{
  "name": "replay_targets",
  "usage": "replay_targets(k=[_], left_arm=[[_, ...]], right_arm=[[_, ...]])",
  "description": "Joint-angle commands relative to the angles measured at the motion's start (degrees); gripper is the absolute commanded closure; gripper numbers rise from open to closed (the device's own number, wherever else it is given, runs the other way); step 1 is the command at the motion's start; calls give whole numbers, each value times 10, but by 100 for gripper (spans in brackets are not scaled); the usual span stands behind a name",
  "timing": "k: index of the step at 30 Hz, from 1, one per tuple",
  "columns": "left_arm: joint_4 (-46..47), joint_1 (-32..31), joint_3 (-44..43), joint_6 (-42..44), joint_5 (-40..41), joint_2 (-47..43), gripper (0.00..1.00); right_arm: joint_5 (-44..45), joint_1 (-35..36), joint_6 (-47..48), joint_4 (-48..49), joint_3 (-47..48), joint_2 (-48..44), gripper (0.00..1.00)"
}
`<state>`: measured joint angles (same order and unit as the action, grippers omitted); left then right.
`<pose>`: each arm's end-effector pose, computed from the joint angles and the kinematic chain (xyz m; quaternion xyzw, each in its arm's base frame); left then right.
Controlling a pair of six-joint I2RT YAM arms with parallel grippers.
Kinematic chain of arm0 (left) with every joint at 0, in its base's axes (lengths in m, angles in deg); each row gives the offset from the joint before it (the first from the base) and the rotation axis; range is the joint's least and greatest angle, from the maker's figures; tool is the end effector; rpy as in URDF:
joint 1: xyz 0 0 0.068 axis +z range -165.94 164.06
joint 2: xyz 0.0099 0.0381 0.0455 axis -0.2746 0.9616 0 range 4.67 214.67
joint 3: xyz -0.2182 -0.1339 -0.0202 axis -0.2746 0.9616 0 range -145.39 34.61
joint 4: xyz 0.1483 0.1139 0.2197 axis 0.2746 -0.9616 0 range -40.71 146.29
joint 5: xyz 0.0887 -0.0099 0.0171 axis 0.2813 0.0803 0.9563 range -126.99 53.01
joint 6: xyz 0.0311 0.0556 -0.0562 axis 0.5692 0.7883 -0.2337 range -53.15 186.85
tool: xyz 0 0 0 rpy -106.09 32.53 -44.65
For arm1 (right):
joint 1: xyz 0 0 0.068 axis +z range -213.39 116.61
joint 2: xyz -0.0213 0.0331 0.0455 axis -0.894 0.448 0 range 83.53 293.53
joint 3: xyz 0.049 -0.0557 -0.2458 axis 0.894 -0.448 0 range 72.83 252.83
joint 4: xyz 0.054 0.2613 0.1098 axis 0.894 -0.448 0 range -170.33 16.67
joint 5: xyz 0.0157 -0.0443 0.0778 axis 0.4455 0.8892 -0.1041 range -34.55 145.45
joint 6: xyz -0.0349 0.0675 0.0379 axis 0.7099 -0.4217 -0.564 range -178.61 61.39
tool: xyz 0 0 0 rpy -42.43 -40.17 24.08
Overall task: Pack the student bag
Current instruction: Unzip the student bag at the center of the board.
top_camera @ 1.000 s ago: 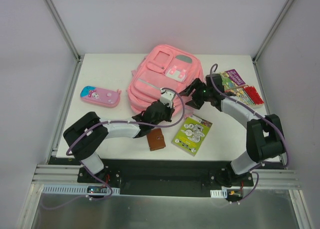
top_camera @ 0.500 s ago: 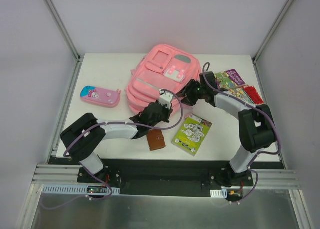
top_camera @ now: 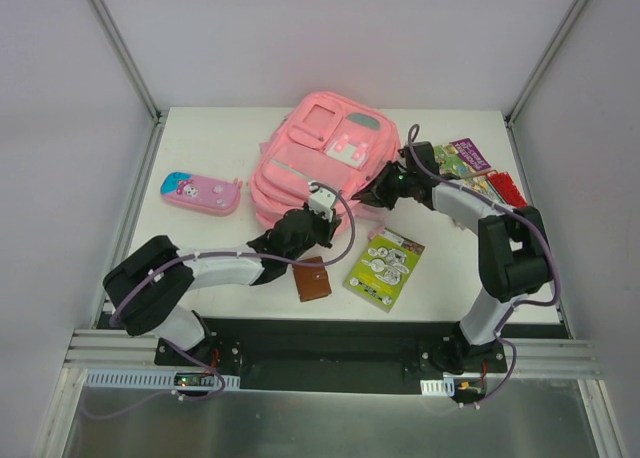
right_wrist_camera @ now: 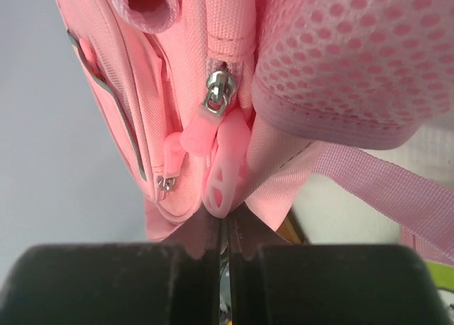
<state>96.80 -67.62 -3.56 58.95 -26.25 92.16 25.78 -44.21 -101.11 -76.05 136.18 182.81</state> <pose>0.2456 -0.2884 0.1696 0.2254 0.7242 -0.2602 0.5975 0.3895 0.1745 0.1589 0.0675 0.8757 0.4128 0.2413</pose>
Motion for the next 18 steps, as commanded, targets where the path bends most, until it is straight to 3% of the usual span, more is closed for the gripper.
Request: replay_targets(k=[1,18], left_arm=[[20,-4,46,8,37,-81,100],[-78,0,85,15,129,-141,100]], right_arm=[[35,-89,37,4,50,-15,99],[10,-161,81,-71,173,64,99]])
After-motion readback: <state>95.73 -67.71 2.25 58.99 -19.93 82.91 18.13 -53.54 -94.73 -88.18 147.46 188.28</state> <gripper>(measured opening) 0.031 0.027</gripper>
